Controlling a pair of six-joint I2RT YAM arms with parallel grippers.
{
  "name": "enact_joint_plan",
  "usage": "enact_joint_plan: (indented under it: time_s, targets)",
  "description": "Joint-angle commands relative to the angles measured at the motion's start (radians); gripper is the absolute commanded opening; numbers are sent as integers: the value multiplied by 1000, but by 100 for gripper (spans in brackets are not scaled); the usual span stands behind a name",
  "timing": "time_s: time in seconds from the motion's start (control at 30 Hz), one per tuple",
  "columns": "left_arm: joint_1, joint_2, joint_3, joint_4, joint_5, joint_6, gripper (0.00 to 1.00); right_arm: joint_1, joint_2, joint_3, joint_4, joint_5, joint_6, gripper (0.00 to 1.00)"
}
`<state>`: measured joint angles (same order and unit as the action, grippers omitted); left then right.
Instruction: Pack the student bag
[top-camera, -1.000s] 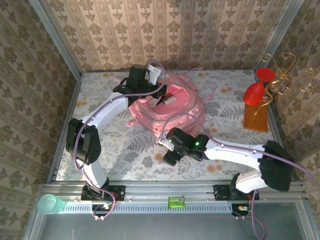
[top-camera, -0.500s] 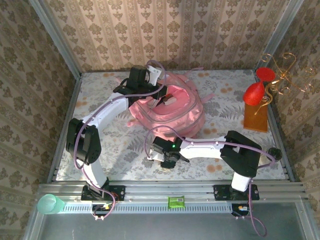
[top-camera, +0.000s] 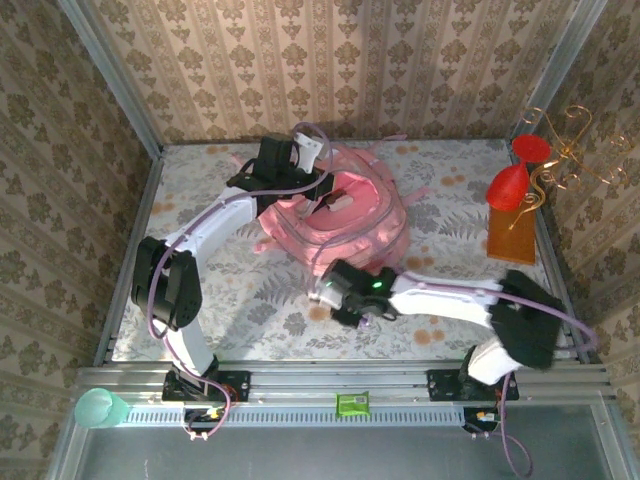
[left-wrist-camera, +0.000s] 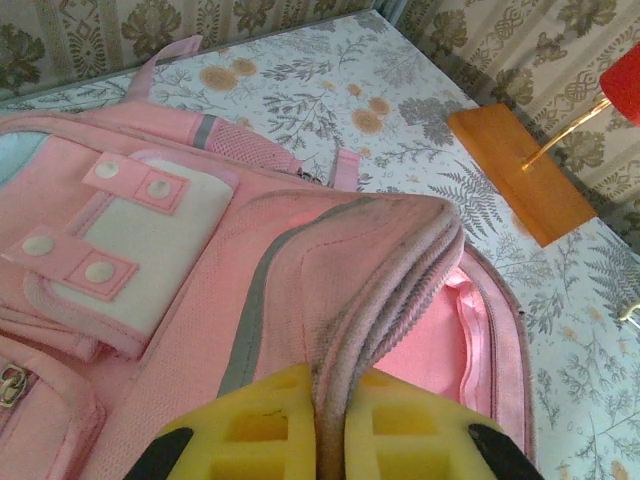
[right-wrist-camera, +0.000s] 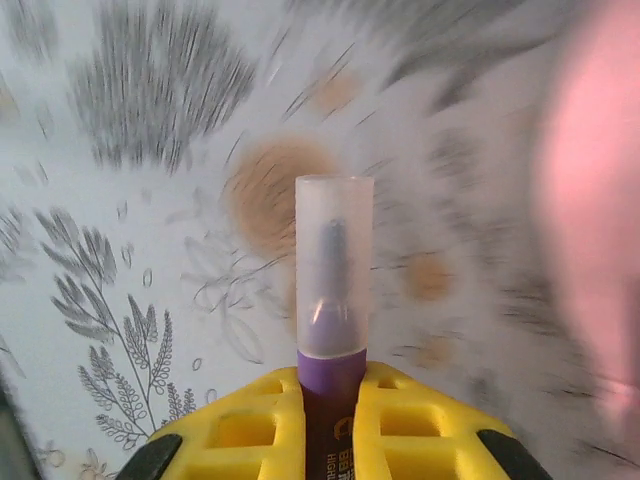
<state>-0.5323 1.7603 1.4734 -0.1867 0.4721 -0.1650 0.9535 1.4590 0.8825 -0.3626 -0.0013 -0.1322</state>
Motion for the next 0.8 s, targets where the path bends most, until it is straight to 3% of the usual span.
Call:
enact_joint_plan:
  time_s: [0.0,0.17,0.33,0.53,0.6,0.67,0.77]
  targets:
    - [0,-76,-3,89,-1,-12,2,-128,-219,-56,274,-80,262,5]
    - [-13,-96,-15,127,2,-39,1,-320,-248,-67,516,-24,804,7]
    - [-36,-91,-5,118,-12,-33,0,-365,-110,-29,714,136,1175,6]
    - [-45,-88,1,114,-19,-34,0,-369,84,49,782,344,1434,8]
    - [-49,-89,3,112,-21,-29,0,-377,141,68,831,354,1494,11]
    - [-51,-86,4,110,-24,-26,0,-381,185,107,820,341,1503,20]
    - [-51,-82,10,104,-23,-24,0,-387,205,154,767,291,1451,42]
